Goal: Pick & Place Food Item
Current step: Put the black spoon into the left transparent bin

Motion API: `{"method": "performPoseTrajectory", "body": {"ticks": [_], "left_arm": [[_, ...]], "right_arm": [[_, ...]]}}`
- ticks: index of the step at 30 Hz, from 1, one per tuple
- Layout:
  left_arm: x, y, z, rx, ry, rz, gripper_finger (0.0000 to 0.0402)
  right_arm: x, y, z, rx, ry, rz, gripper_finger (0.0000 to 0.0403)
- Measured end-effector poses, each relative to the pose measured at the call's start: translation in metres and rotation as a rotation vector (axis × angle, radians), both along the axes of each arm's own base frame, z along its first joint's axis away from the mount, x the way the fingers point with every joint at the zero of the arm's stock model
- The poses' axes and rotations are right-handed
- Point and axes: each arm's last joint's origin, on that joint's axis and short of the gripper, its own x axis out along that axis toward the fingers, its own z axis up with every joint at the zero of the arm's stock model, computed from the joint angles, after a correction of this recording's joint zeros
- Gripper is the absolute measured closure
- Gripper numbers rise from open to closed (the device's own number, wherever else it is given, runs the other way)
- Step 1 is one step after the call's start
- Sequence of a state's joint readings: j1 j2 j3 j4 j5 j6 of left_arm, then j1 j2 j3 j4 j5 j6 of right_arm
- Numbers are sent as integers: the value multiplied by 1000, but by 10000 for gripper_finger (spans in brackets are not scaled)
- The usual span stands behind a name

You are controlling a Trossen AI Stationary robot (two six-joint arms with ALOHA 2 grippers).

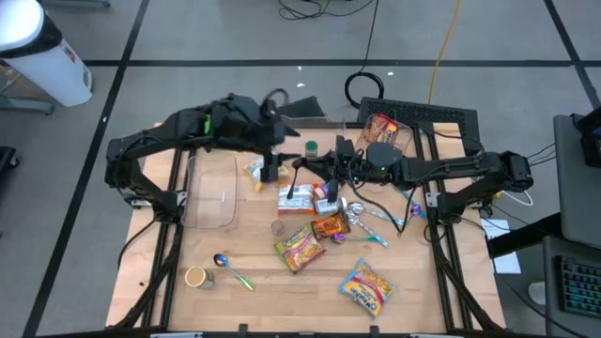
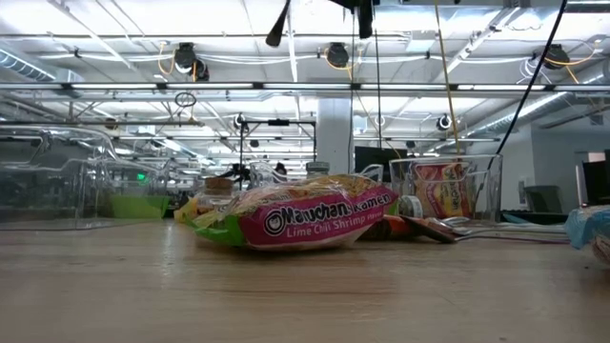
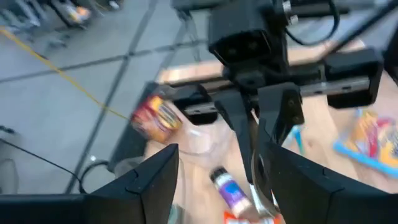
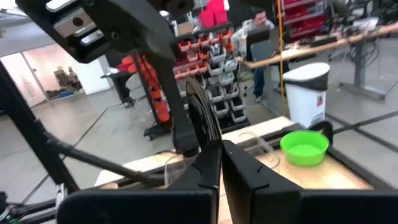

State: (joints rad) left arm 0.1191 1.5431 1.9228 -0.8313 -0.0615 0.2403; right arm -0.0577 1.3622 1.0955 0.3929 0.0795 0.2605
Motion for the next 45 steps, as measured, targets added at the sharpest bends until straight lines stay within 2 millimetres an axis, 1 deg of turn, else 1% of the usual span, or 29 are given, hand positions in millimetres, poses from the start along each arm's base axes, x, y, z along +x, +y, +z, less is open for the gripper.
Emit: {"method": "performPoseTrajectory", "body": {"ticks": [6,10,12,15,17,21,26,31,37,40,45], "left_arm": [[-35,8,18,-149,-61,98,158],[-47,13,19,-268,-53,107,158],[-48,14,18,-295,-37,101,158],[-41,14,12,-314,-6,84,158],[-31,14,6,-320,20,75,158],[-9,13,-8,-324,58,59,158],[10,12,-21,-307,96,41,158],[19,13,-28,-315,115,27,158],[20,13,-27,-325,105,3,161],[21,13,-27,-325,100,4,183],[21,13,-26,-328,90,4,250]], "right_arm": [[-14,-10,15,-29,-40,-35,403],[-24,-15,25,-44,-82,-61,403],[-27,-17,29,-46,-104,-70,403],[-31,-19,35,-47,-143,-78,403],[-32,-19,38,-51,-175,-77,403],[-32,-19,39,-52,-188,-76,403],[-33,-18,40,-52,-196,-74,403],[-33,-18,40,-53,-200,-74,403],[-32,-18,40,-55,-199,-74,403],[-33,-18,40,-56,-201,-74,403],[-33,-18,40,-56,-201,-73,403]]}}
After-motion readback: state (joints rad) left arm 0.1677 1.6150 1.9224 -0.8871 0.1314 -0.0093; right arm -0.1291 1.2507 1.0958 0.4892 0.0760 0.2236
